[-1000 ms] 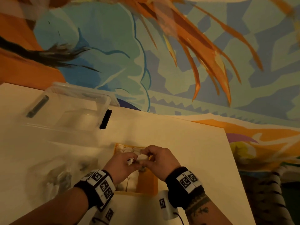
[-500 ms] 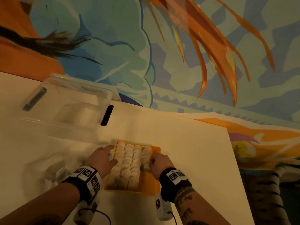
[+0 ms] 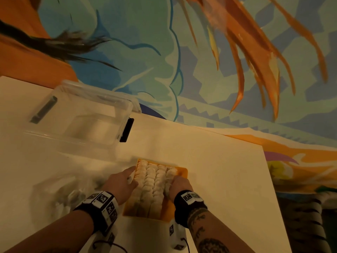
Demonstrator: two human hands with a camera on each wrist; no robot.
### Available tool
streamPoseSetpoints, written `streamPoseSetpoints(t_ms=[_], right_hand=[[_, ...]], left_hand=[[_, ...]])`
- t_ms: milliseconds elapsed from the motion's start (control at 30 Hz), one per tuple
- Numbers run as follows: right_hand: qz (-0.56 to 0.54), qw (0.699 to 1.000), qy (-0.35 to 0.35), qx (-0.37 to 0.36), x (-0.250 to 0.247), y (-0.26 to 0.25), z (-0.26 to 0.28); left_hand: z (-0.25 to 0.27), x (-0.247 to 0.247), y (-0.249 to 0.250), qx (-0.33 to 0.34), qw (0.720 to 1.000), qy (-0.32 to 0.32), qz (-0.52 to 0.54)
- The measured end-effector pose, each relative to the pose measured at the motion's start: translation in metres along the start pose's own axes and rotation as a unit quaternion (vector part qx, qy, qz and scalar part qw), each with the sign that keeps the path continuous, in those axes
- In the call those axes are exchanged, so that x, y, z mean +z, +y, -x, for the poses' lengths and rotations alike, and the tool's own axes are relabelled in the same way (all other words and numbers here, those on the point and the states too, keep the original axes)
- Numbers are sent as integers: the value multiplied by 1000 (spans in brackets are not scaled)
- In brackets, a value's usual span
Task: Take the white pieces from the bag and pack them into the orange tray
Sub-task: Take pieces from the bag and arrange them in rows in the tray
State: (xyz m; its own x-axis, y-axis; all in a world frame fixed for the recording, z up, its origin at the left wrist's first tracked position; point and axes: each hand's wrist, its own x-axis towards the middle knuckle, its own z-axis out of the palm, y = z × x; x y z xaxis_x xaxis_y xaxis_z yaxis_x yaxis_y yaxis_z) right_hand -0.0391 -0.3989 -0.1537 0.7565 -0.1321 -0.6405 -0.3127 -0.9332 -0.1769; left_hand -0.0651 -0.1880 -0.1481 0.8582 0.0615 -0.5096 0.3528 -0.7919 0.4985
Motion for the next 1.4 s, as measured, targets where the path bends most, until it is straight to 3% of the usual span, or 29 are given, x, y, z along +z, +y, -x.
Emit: streamPoseSetpoints(t_ms=[233, 333, 400, 500, 633, 733, 933, 1133, 1300, 1400], right_hand=[[-9, 999, 35, -10, -20, -4, 18], [-25, 994, 86, -60, -42, -6, 43], [-65, 982, 115, -134, -51, -7, 61], [-181, 953, 103, -220, -54, -7, 81], [-205, 944, 62, -251, -47, 3, 92], [-224, 934, 92, -264, -42, 14, 94], [-360, 901, 80, -226, -40, 31, 99], [-381, 897, 59, -214, -40, 36, 96], [-365, 887, 54, -278, -44, 38, 98], [-370, 888, 86, -258, -41, 35, 91]], left_hand=[[10, -14, 15, 0, 992, 42, 116], [18, -19, 27, 20, 971, -3, 237], [25, -20, 39, 27, 950, -35, 309], [41, -17, 61, 33, 911, -87, 402], [61, -9, 81, 49, 884, -162, 437], [66, -3, 84, 35, 873, -175, 454], [72, 2, 80, 54, 901, -157, 402], [79, 4, 79, 126, 933, -101, 321], [77, 3, 78, 116, 943, -86, 300], [76, 6, 77, 122, 949, -83, 280]])
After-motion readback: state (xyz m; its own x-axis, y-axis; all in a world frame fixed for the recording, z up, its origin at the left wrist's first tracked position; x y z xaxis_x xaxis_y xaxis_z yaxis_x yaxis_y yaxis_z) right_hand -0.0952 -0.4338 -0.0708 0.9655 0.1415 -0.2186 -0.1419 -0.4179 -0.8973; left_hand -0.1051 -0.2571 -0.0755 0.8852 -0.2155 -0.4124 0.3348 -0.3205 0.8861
